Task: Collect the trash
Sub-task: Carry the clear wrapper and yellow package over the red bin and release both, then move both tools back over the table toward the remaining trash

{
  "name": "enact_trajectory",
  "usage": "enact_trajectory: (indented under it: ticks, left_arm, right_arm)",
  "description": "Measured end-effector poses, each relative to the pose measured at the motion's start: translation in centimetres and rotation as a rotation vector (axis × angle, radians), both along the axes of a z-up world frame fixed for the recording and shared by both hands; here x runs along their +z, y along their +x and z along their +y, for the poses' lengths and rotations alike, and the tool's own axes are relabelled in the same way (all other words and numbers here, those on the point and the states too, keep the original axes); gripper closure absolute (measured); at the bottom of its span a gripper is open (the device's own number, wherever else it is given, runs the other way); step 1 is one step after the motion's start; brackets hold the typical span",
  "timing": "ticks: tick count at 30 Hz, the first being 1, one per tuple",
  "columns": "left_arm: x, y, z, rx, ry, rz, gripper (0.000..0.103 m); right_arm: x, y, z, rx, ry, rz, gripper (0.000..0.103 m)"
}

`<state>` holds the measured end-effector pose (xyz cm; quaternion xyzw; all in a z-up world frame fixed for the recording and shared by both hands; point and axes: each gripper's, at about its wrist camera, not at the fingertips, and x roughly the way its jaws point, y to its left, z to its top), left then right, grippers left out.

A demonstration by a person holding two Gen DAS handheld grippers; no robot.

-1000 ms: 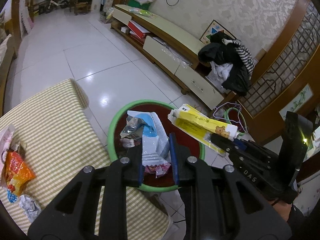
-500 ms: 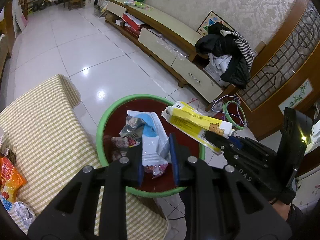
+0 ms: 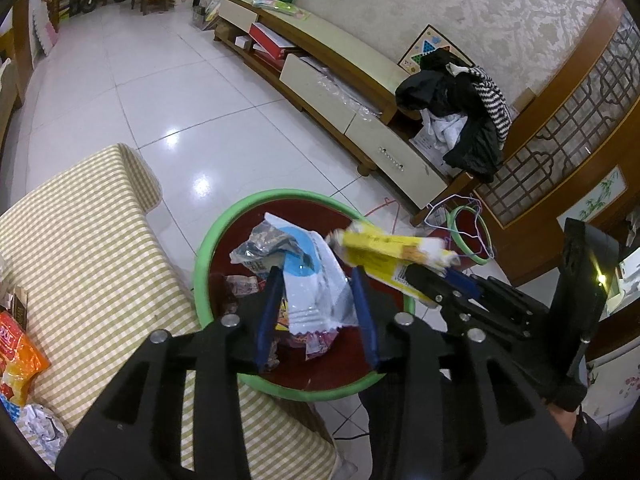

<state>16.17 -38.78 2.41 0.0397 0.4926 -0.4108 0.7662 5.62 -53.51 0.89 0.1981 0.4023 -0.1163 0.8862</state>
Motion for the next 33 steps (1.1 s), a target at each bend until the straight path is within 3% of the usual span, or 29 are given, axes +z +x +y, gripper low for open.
enact_trajectory:
  ticks: [4, 11, 13, 18, 33]
  left_arm:
    - [0.1, 0.0, 0.3, 0.002, -0.016, 0.007, 0.052]
    - [0.8, 0.2, 1.6, 0.034, -0.031, -0.002, 0.033]
    - [1.1, 0.3, 2.5, 0.060, -0.034, -0.011, 0.025]
    - [2.1, 0.7, 5.0, 0.127, -0.038, -0.028, 0.012]
    - [5.3, -0.9, 16.5, 0.314, -0.043, -0.097, 0.006]
  right_arm:
    - [0.1, 0.0, 0.0, -0.001, -0.005, -0.004, 0.058]
    - [0.6, 0.3, 0.5, 0.002, -0.018, -0.010, 0.048]
    - [1.0, 0.3, 0.9, 0.001, -0.021, -0.018, 0.038]
    - [2.2, 0.5, 2.5, 0.026, -0.044, -0.035, 0.026]
    - [6.1, 1.4, 11.9, 0.195, -0.083, -0.111, 0.017]
